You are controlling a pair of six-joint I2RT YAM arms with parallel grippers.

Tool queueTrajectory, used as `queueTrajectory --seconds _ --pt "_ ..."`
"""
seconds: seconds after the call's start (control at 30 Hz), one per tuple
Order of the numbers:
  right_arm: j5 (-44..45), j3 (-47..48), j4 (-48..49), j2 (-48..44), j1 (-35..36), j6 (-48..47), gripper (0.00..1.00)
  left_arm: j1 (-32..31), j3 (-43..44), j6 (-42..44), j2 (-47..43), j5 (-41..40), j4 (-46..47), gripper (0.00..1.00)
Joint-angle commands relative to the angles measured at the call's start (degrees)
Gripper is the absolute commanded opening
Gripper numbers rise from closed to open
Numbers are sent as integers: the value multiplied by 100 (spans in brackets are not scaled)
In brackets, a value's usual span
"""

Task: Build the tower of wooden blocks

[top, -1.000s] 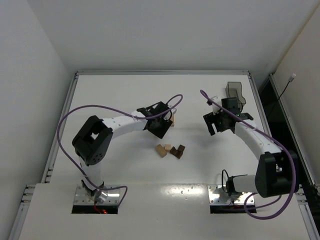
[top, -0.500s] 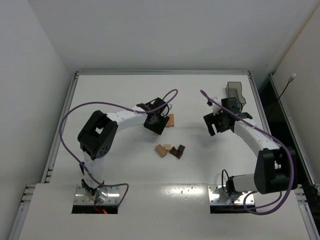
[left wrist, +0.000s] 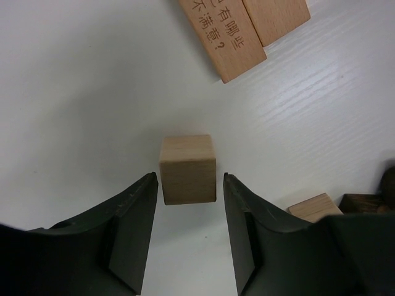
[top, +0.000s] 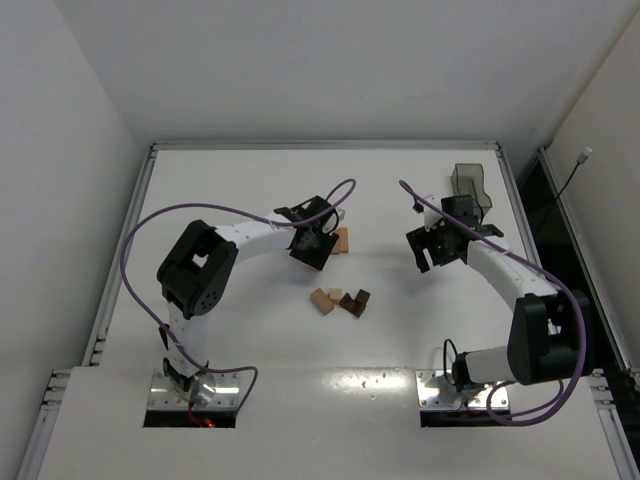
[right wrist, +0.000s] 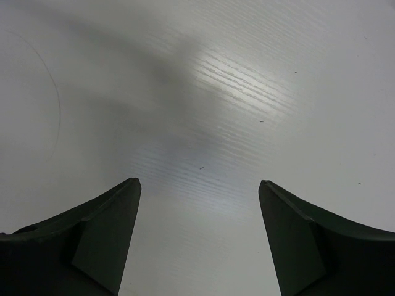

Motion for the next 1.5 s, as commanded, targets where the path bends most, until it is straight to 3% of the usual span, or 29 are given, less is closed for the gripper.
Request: queueTrajectory --seconds 0.0,0.27,0.4,0.73,0.9,1.07,1.2,1.47 --pt "-121 109 126 -16 -33 71 74 53 233 -115 -17 -26 144 42" --pt "-121 109 126 -16 -33 71 74 53 338 -115 36 -96 144 32" --pt "-121 109 179 -16 -33 71 74 53 391 -115 36 -96 91 0" --pt "-121 109 179 36 -33 124 74 53 416 -561 -219 -614 -171 0" --pt "-121 109 179 36 -33 124 74 0 628 -1791 -351 -1982 -506 0" --pt "-121 109 179 98 -33 124 74 0 1242 -2320 -228 -1583 -892 0" --pt "-121 57 231 98 -33 124 74 53 1498 -2514 -228 -705 -894 0" --pt "-121 57 231 151 -33 124 73 -8 2420 -2637 475 -562 -946 0"
